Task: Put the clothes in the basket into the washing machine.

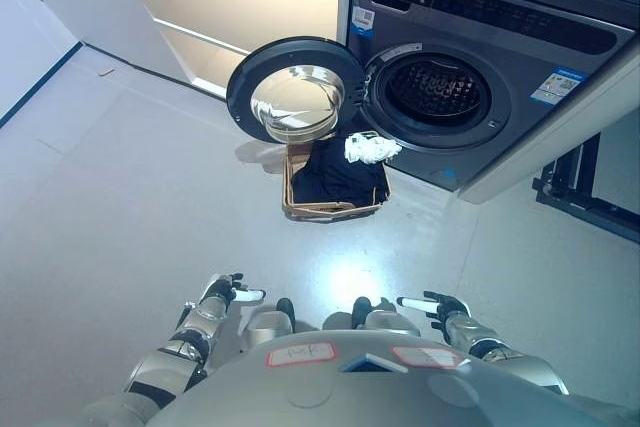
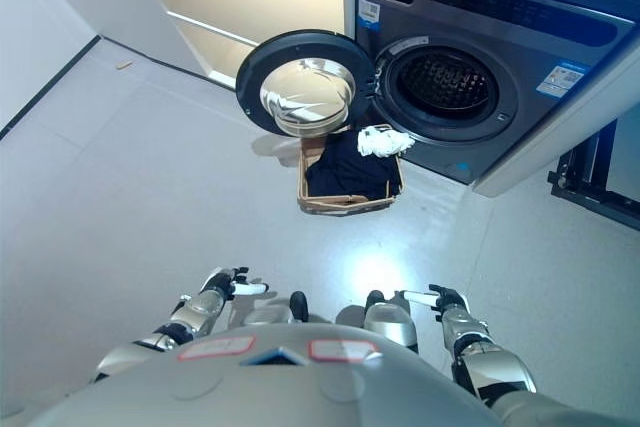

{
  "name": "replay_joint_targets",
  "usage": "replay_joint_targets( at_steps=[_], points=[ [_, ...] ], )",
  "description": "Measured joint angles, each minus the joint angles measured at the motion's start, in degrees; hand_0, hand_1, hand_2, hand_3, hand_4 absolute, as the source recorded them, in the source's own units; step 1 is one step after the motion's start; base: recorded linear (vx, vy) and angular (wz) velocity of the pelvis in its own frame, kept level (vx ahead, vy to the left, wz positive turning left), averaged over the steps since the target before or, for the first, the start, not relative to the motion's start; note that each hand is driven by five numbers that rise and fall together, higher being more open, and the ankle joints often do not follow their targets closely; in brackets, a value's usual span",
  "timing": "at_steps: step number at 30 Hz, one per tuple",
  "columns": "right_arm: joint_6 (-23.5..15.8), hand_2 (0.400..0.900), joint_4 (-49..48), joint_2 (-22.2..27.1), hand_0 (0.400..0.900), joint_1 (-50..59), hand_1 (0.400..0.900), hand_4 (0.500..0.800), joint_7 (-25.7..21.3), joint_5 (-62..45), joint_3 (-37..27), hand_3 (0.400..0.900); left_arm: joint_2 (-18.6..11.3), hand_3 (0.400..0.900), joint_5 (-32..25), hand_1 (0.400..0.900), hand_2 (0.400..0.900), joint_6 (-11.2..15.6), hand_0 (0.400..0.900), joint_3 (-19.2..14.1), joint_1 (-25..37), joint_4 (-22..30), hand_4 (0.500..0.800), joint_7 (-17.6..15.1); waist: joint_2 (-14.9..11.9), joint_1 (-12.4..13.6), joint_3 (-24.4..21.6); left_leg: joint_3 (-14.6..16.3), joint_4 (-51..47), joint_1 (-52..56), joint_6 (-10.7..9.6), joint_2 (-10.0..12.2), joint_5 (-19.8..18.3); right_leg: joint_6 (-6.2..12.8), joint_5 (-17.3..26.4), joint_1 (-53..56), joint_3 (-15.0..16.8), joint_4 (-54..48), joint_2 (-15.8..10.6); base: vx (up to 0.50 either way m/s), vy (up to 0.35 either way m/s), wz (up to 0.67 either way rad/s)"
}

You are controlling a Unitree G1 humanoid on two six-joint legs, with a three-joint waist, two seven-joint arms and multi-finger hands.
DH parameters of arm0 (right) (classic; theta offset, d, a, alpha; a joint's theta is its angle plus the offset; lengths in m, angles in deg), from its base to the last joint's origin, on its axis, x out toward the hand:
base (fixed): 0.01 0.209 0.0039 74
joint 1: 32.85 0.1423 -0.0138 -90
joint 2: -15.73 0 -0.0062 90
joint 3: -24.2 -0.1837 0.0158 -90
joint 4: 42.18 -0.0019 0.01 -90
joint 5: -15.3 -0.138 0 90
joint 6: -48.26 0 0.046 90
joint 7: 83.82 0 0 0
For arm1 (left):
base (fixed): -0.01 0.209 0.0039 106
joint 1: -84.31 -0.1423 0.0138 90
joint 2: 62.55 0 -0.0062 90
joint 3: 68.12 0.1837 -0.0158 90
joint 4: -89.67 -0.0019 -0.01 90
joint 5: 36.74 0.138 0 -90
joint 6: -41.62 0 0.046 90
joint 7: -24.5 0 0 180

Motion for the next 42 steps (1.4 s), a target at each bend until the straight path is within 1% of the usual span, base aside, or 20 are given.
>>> replay_joint_targets(
  at_steps=[24, 28, 29, 30, 31, 32, 33, 34, 35, 36, 37, 38, 39, 40, 41, 42],
  points=[
    [0.0, 0.9, 0.01, 0.0, 0.9, -0.22, 0.9, 0.8, -0.02, 1.0, 0.0, 0.9, -0.01, 0.9, 0.0, 0.9, 0.9, -0.02, 0.9, -0.01, -0.09, -0.14, 0.8, 0.0, 0.25, -0.05, -0.18, -0.09, 0.07, 0.0, -0.02, 0.08, 0.01, 0.13, -0.09, 0.08, -0.03, 0.0, 0.1, 0.0, -0.016, 0.01],
    [-0.03, 0.9, 0.03, 0.04, 0.9, -0.17, 0.9, 0.8, -0.07, 0.99, -0.01, 0.9, -0.23, 0.9, -0.01, 0.9, 0.9, -0.02, 0.9, -0.01, 0.15, -0.22, 0.8, -0.02, -0.27, -0.2, 0.34, -0.82, 2.26, -1.19, -0.35, 0.19, -0.4, 0.22, -0.22, -0.07, 0.04, 0.01, 0.12, -0.03, -0.108, 0.0],
    [-0.04, 0.9, 0.06, 0.08, 0.9, -0.11, 0.9, 0.8, -0.09, 0.98, -0.01, 0.9, -0.29, 0.9, -0.03, 0.9, 0.9, -0.01, 0.9, -0.02, 0.24, -0.22, 0.8, -0.04, -0.44, -0.27, 0.57, -0.98, 3.14, -1.96, -0.5, 0.39, -0.56, 0.15, -0.32, -0.47, 0.07, 0.24, 0.5, -0.05, -0.148, 0.0],
    [-0.09, 0.9, 0.14, 0.01, 0.9, 0.19, 0.9, 0.8, -0.1, 0.98, 0.0, 0.9, -0.46, 0.9, -0.04, 0.9, 0.9, 0.01, 0.9, -0.05, 0.53, -0.29, 0.8, -0.08, -0.7, -0.12, 0.85, -1.5, 5.19, -3.37, -0.63, 0.54, -0.99, -0.16, -0.56, -1.02, 0.19, 0.44, 0.78, -0.04, -0.183, -0.01],
    [-0.08, 0.9, 0.25, -0.15, 0.9, 0.69, 0.9, 0.8, -0.1, 0.98, 0.01, 0.9, -0.73, 0.9, -0.05, 0.9, 0.9, -0.03, 0.9, -0.04, 1.3, -0.36, 0.8, -0.11, -1.3, -0.24, 1.69, -1.91, 7.77, -4.95, -0.67, 0.49, -1.43, -0.58, -0.82, -1.7, 0.87, 1.01, 0.3, -0.05, -0.235, -0.15],
    [-0.09, 0.9, 0.33, -0.06, 0.9, 0.82, 0.9, 0.8, -0.09, 0.98, -0.01, 0.9, -0.89, 0.9, -0.08, 0.9, 0.9, 0.07, 0.9, -0.24, 1.44, -0.75, 0.8, -0.17, -1.54, 0.13, 2.63, -2.29, 10.46, -6.33, -1.57, 1.08, -1.7, -1.22, -1.29, -2.81, 1.06, 2.74, 1.28, -0.05, -0.303, -0.29],
    [-0.15, 0.9, 0.57, -0.58, 0.9, 2.49, 0.9, 0.8, -0.08, 0.96, 0.02, 0.9, -1.65, 0.9, -0.18, 0.9, 0.9, 0.13, 0.9, -0.6, 2.58, -1.29, 0.8, -0.34, -2.6, 0.92, 4.54, -3.09, 17.66, -9.74, -2.85, 1.31, -2.57, -3.18, -3.82, -5.45, 0.63, 8.84, 1.19, -0.05, -0.265, -0.35],
    [-0.11, 0.9, 1.11, -1.44, 0.9, 3.33, 0.9, 0.8, -0.11, 0.97, 0.06, 0.9, -2.85, 0.9, -0.35, 0.9, 0.9, 0.16, 0.9, -0.6, 3.81, -1.32, 0.8, -0.58, -4.64, 1.75, 6.69, -3.88, 25.87, -13.24, -4.04, 1.2, -1.78, -4.09, -5.67, -6.83, 1.15, 12.0, 0.81, 0.01, -0.145, -0.21],
    [-0.2, 0.9, 1.39, -1.65, 0.9, 4.13, 0.9, 0.8, -0.18, 0.96, 0.34, 0.9, -3.37, 0.9, -1.81, 0.9, 0.9, 0.68, 0.9, -1.9, 4.15, -1.07, 0.8, -0.88, -5.77, 2.48, 7.24, -5.95, 31.7, -16.33, -4.39, 1.03, -0.72, -4.96, -5.72, -6.61, 2.58, 12.06, 0.37, 0.07, -0.081, -0.13],
    [-0.26, 0.9, 2.01, -0.98, 0.9, 4.16, 0.9, 0.8, -0.33, 0.96, 1.0, 0.9, -3.28, 0.9, -2.57, 0.9, 0.9, 1.4, 0.9, -2.29, 4.56, -0.74, 0.8, -1.07, -5.84, 3.49, 7.26, -7.76, 36.4, -19.34, -4.23, 0.42, 0.65, -5.79, -5.51, -6.54, 2.89, 12.01, 0.45, 0.09, -0.03, -0.06],
    [-0.27, 0.9, 2.62, -0.1, 0.9, 4.55, 0.9, 0.8, -0.47, 0.96, 1.44, 0.9, -3.0, 0.9, -2.74, 0.9, 0.9, 1.79, 0.9, -2.25, 5.39, -0.27, 0.8, -1.14, -5.86, 3.54, 7.11, -8.2, 38.1, -21.27, -3.89, -0.17, 0.73, -6.17, -5.28, -6.85, 2.79, 11.51, 0.4, 0.26, 0.022, -0.36],
    [-0.3, 0.9, 2.88, 0.47, 0.9, 4.83, 0.9, 0.8, -0.66, 0.96, 1.81, 0.9, -2.79, 0.9, -2.74, 0.9, 0.9, 1.86, 0.9, -2.24, 5.83, -0.43, 0.8, -1.14, -5.82, 3.37, 7.13, -8.16, 36.62, -22.08, -3.69, -1.05, 0.59, -6.19, -5.27, -6.8, 2.86, 10.4, 0.19, 0.31, 0.06, -0.49],
    [-0.38, 0.9, 2.96, 0.76, 0.9, 5.47, 0.9, 0.8, -0.88, 0.96, 2.23, 0.9, -2.53, 0.9, -2.76, 0.9, 0.9, 1.93, 0.9, -2.28, 5.82, -0.99, 0.8, -1.13, -5.8, 3.31, 6.97, -7.24, 31.66, -22.14, -3.62, -2.75, 0.58, -6.05, -5.35, -6.15, 3.73, 6.86, 0.17, 0.44, 0.095, -0.63],
    [-0.59, 0.9, 3.38, 1.13, 0.9, 5.85, 0.9, 0.8, -1.09, 0.97, 2.29, 0.9, -1.91, 0.9, -2.76, 0.9, 0.9, 1.99, 0.9, -2.31, 5.46, -2.07, 0.8, -1.25, -5.34, 4.17, 6.1, -6.97, 22.72, -21.54, -3.12, -3.26, 1.14, -6.23, -5.09, -5.17, 4.86, 3.92, 1.33, 0.37, 0.098, -0.41],
    [-0.47, 0.9, 3.75, 1.89, 0.9, 6.23, 0.9, 0.8, -1.11, 0.96, 2.13, 0.9, -1.29, 0.9, -2.76, 0.9, 0.9, 1.98, 0.9, -2.51, 5.12, -2.34, 0.8, -1.4, -2.99, 4.72, 6.09, -7.8, 15.34, -20.79, -4.2, -0.87, 1.81, -6.91, -4.75, -5.88, 4.23, 6.28, 3.46, 0.37, 0.092, -0.29],
    [-0.31, 0.9, 3.84, 2.02, 0.9, 6.33, 0.9, 0.8, -1.25, 0.99, 2.09, 0.9, -1.34, 0.9, -2.73, 0.9, 0.9, 2.0, 0.9, -2.79, 5.25, -2.47, 0.8, -1.36, -2.01, 4.89, 6.14, -7.1, 8.83, -20.35, -3.93, 0.23, 2.79, -6.64, -2.05, -3.23, 4.95, 2.43, 4.22, 0.24, 0.054, -0.17]
  ],
)
